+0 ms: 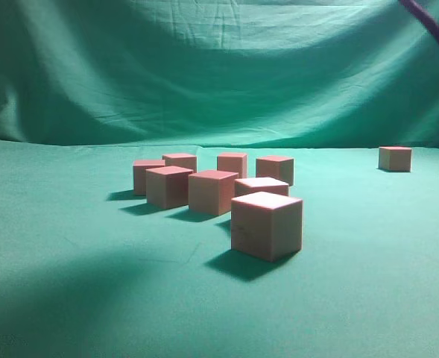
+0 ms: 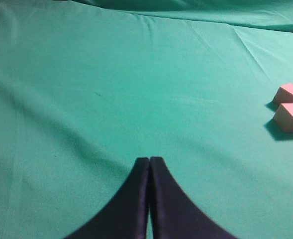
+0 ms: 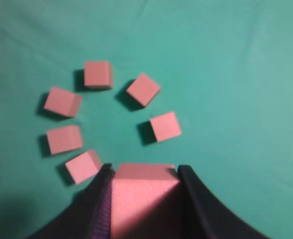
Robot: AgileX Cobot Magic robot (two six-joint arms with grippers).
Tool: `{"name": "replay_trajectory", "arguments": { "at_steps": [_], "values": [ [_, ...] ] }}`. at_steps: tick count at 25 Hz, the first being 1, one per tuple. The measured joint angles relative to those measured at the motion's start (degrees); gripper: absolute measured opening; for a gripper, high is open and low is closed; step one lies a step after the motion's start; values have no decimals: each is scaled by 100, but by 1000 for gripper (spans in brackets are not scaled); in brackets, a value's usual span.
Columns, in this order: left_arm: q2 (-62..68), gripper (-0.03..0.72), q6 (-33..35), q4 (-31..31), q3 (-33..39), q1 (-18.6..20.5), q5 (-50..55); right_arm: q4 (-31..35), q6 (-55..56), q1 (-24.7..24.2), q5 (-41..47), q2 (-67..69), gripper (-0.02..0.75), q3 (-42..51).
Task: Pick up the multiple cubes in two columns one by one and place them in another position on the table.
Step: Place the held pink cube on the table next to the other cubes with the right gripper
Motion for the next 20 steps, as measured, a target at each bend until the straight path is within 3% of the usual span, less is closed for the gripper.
{"name": "replay_trajectory", "arguments": {
  "at_steps": [4, 10, 15, 20],
  "values": [
    [0, 0, 0, 0, 0, 0, 0, 41, -207, 426, -205, -684, 258, 1118],
    [0, 0, 0, 0, 0, 0, 0, 78, -677, 1319, -239, -854, 258, 2084],
    [0, 0, 0, 0, 0, 0, 0, 55, -1492, 2227, -555, -712, 258, 2257],
    [0, 0, 0, 0, 0, 0, 0, 19, -2016, 2501, -882, -163, 258, 2257]
  ]
}}
